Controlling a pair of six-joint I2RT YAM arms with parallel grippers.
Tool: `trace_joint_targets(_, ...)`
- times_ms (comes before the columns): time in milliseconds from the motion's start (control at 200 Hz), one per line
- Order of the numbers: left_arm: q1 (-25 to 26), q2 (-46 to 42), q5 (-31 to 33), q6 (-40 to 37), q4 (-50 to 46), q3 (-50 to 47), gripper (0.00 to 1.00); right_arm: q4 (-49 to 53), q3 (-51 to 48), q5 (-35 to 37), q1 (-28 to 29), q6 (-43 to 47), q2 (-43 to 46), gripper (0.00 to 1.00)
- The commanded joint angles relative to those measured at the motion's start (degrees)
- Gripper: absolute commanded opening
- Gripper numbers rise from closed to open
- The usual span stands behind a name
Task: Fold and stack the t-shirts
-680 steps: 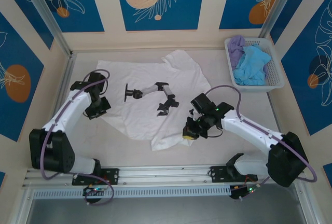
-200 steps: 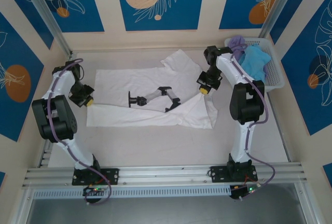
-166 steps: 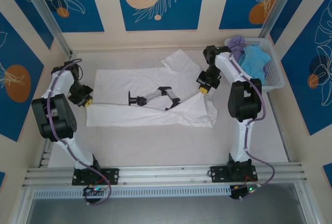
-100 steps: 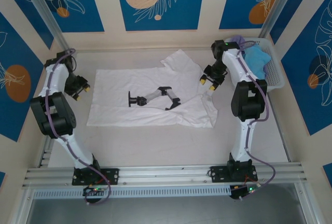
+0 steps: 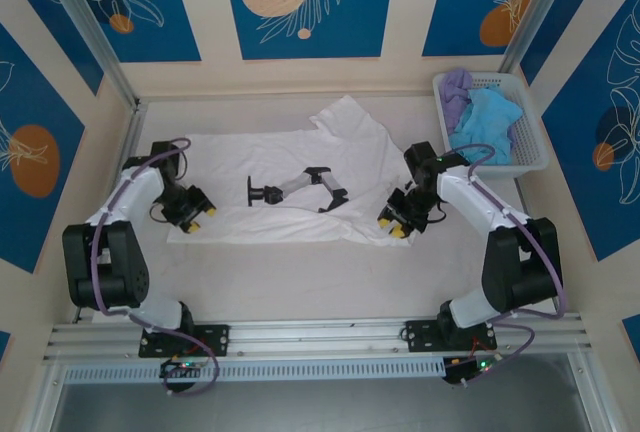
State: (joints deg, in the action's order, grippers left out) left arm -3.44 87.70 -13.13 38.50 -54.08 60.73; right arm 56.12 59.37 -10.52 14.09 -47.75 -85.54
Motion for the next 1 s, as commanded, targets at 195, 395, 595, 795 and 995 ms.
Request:
trace_joint_targets(195,0.65,4.13,5.26,0.53,7.09,-6.24,0.44,-5.64,-2.78,5.38,0.34,-0.97,-5.68,0.31)
trace_joint_targets(395,-1.30,8.47,13.29,-3.46,5.08,-2.72,0.45,-5.83,-2.59,7.46,-1.31,0.96,-10.39,0.32)
trace_joint_targets(595,-4.31,9.23,15.74,-5.91,4.36,-2.37,0.45,-4.03,-2.72,11.70,-1.77,2.26,-13.49,0.32)
trace_joint_targets(795,-6.05,9.91,16.59,-6.78,4.60,-1.98,0.45,-4.01,-5.46,14.03,-3.77,2.52,-13.20,0.36)
trace_joint_targets(995,-8.11,11.42,16.72,-7.72,4.87,-1.26,0.44,-4.48,-6.46,15.67,-5.32,4.40,-12.82,0.37)
